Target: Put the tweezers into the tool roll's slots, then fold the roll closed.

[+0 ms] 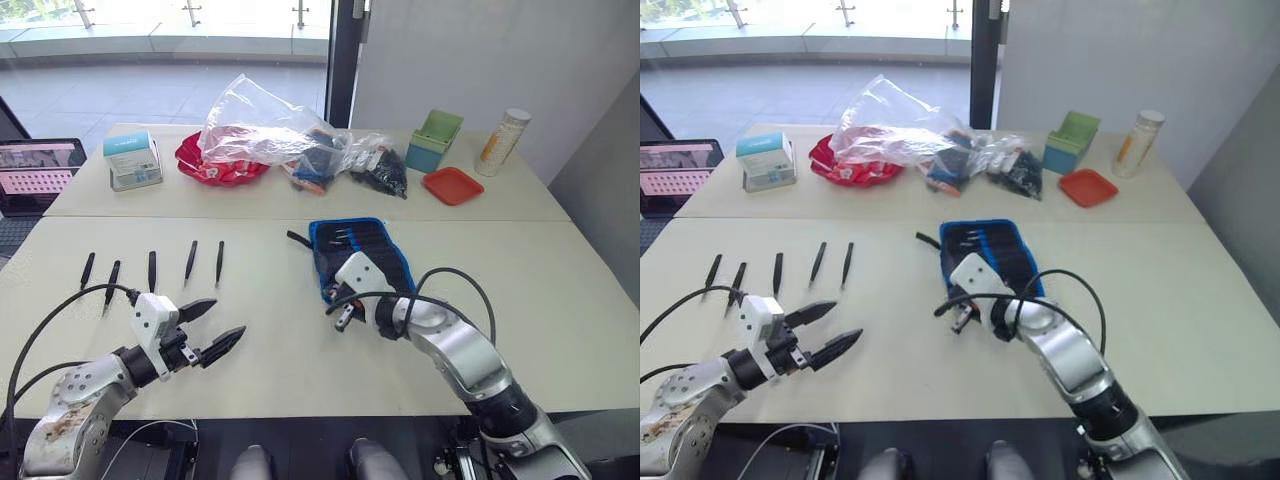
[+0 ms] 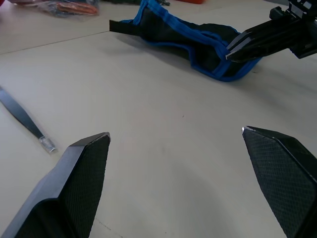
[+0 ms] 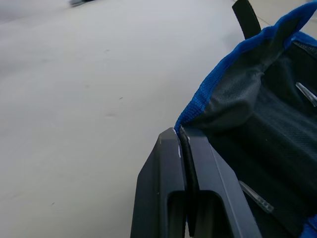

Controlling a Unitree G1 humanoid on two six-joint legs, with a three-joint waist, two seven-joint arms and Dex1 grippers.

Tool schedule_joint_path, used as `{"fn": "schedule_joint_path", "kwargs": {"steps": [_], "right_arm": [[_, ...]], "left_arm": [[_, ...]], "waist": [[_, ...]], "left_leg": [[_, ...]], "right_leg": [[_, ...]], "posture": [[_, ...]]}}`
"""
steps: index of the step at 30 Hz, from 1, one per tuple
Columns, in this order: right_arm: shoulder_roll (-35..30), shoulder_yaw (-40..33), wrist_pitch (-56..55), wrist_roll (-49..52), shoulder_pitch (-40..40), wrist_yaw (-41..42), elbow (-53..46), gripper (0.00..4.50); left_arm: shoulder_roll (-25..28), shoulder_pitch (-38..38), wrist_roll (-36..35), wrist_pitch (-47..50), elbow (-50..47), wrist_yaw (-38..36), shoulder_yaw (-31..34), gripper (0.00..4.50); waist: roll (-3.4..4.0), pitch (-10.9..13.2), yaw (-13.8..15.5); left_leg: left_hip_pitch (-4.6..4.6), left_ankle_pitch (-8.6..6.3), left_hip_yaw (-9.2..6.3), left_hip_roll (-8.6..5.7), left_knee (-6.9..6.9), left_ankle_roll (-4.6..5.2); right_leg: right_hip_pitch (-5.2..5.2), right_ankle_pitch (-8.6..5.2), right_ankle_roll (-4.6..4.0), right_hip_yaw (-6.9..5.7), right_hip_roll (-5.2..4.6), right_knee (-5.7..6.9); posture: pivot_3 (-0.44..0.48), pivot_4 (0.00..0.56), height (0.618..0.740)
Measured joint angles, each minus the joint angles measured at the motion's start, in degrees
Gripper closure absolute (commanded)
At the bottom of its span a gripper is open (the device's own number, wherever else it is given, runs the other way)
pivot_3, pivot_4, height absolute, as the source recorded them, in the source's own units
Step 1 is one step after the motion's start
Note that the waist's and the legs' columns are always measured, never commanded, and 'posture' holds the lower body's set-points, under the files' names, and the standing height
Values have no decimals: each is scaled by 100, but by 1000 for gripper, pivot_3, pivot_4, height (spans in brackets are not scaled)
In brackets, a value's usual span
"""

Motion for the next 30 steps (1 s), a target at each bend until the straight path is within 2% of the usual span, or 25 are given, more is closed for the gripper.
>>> {"fn": "schedule_joint_path", "kwargs": {"steps": [3, 7, 15, 20, 25, 30], "right_arm": [[-364, 142, 23, 63, 41, 417, -289, 4473], [-1187, 232, -56, 243, 199, 1348, -735, 4473], [-1783, 261, -387, 354, 110, 2465, -879, 4473], [-1816, 245, -378, 390, 33, 2653, -921, 4473], [-1772, 240, -319, 395, 17, 2659, -1017, 4473], [-1763, 238, -209, 393, 18, 2607, -1071, 4500]], "left_arm": [[83, -391, 79, -3, 251, -219, -203, 0], [402, -1272, 135, -16, 748, -967, -669, 0], [509, -3495, 964, -1015, 2645, -2573, -1807, 0], [156, -4724, 1606, -2025, 4276, -3425, -2419, 0], [-307, -5628, 2137, -2774, 5980, -3865, -2691, 0], [-636, -6085, 2355, -3274, 6826, -4076, -2699, 1509]], "waist": [[1, 1, 19], [2, 2, 105], [2, 3, 154], [6, 5, 165], [6, 6, 207], [6, 7, 247]], "left_leg": [[-2, 0, -2, -1, 3, 0], [-7, 0, -13, -5, 15, 1], [-27, 1, -36, -9, 47, 2], [-49, -4, -48, -10, 84, 12], [-61, -4, -58, -12, 88, 12], [-61, -4, -59, -12, 89, 13]], "right_leg": [[0, 0, 0, -1, 1, 0], [6, 0, 1, -6, 1, -3], [10, -1, 1, -18, 9, -2], [9, -1, 1, -25, 12, 2], [4, -1, 2, -33, 12, 2], [4, -1, 2, -33, 10, 3]], "posture": [[0, 150, 717], [0, 150, 717], [0, 150, 717], [0, 150, 717], [0, 150, 717], [0, 150, 717]]}}
